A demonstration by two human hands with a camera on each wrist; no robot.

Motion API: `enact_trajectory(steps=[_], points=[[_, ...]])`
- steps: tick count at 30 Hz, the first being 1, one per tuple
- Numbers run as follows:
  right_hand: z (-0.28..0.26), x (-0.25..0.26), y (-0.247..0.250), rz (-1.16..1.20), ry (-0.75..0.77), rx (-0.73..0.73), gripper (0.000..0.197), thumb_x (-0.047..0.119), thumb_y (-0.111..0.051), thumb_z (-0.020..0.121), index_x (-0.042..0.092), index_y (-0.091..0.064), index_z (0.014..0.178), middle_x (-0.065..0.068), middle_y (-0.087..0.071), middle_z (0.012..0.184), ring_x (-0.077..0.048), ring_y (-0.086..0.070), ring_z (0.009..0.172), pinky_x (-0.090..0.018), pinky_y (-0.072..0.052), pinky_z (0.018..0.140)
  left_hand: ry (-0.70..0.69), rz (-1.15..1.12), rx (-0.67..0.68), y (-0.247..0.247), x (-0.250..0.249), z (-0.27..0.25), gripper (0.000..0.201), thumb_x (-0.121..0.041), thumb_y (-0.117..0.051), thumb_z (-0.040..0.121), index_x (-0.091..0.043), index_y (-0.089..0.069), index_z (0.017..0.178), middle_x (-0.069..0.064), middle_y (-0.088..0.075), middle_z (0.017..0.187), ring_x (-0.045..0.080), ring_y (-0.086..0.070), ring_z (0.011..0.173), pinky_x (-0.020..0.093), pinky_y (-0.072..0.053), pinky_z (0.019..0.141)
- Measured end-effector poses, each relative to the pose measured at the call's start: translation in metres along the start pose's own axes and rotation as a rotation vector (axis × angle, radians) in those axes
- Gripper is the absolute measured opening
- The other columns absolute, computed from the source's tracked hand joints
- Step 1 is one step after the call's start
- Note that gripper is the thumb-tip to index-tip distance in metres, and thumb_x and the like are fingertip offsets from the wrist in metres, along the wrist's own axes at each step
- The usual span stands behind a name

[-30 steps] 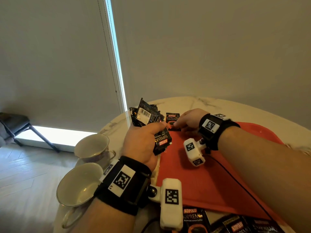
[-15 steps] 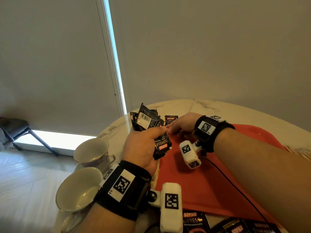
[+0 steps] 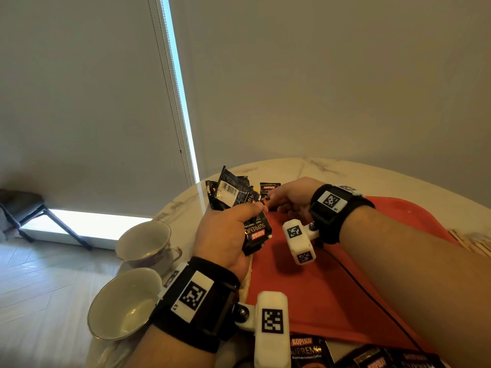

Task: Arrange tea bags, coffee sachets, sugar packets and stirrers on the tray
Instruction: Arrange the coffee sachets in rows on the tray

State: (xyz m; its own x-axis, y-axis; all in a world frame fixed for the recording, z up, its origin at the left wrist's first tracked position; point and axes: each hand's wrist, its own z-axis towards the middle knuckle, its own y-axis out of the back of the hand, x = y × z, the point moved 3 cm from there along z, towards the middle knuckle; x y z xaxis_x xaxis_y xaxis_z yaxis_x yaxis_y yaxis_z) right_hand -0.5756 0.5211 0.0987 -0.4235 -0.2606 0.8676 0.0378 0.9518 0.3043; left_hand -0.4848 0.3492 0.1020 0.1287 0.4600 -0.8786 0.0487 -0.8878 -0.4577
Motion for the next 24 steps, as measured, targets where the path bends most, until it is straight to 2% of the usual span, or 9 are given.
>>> enact_trajectory(steps=[1,3,6,8,13,18,24], points=[[0.0,0.001,0.004,0.023,0.006,-0.035,0.006,0.004,-0.069,0.09,0.002,-0.071,0.095,-0.01,-0.07,0.085,-0.014,-0.055,0.058,-0.023,-0.041,0.049,0.002,0.002,0.0,0.0,0.0,0.0,0.031,0.0,-0.072,0.088,-0.004,-0.068,0.119,0.019,-0.075,0.092,0.026,-0.069,0.065,0.033,-0.051,0.055],[0.003,0.002,0.015,0.033,-0.001,-0.127,0.012,0.006,-0.068,0.093,0.003,-0.067,0.081,-0.008,-0.063,0.073,-0.014,-0.051,0.051,-0.022,-0.041,0.044,0.007,-0.001,-0.005,0.0,0.0,0.0,0.031,0.0,-0.072,0.089,-0.003,-0.068,0.119,0.02,-0.075,0.092,0.026,-0.069,0.064,0.032,-0.051,0.053],[0.006,0.001,0.023,-0.029,-0.032,-0.187,0.016,0.004,-0.069,0.091,0.0,-0.068,0.075,-0.01,-0.062,0.065,-0.016,-0.052,0.041,-0.02,-0.043,0.039,0.021,-0.003,-0.009,0.001,0.0,-0.001,0.031,0.0,-0.072,0.088,-0.003,-0.068,0.119,0.021,-0.075,0.096,0.026,-0.069,0.065,0.032,-0.052,0.053],[0.006,-0.001,0.022,-0.061,-0.04,-0.181,0.015,0.001,-0.07,0.09,-0.003,-0.068,0.076,-0.012,-0.063,0.063,-0.017,-0.055,0.042,-0.02,-0.045,0.038,0.029,-0.002,-0.005,0.002,0.0,-0.001,0.032,-0.001,-0.073,0.088,-0.004,-0.068,0.119,0.022,-0.075,0.098,0.026,-0.069,0.066,0.032,-0.051,0.055],[0.011,-0.001,0.015,-0.082,-0.037,-0.149,0.008,0.0,-0.073,0.087,-0.005,-0.071,0.082,-0.015,-0.069,0.069,-0.018,-0.06,0.047,-0.024,-0.05,0.043,0.037,-0.001,-0.021,0.003,0.003,0.001,0.032,-0.001,-0.075,0.087,-0.006,-0.069,0.117,0.021,-0.076,0.098,0.028,-0.071,0.068,0.038,-0.052,0.062],[0.012,0.001,0.014,-0.122,-0.048,-0.138,0.01,-0.002,-0.069,0.09,-0.004,-0.07,0.081,-0.014,-0.069,0.071,-0.018,-0.061,0.05,-0.024,-0.049,0.043,0.044,0.013,-0.019,0.002,0.001,0.001,0.03,-0.002,-0.075,0.087,-0.005,-0.07,0.116,0.025,-0.076,0.101,0.028,-0.07,0.068,0.035,-0.051,0.057],[0.008,-0.001,0.013,-0.126,-0.041,-0.137,0.012,0.001,-0.063,0.094,-0.005,-0.069,0.087,-0.012,-0.066,0.068,-0.013,-0.055,0.036,-0.017,-0.041,0.035,0.049,0.037,-0.022,0.003,0.001,0.0,0.036,-0.003,-0.075,0.086,-0.005,-0.068,0.121,0.026,-0.076,0.108,0.027,-0.071,0.068,0.036,-0.052,0.059]])
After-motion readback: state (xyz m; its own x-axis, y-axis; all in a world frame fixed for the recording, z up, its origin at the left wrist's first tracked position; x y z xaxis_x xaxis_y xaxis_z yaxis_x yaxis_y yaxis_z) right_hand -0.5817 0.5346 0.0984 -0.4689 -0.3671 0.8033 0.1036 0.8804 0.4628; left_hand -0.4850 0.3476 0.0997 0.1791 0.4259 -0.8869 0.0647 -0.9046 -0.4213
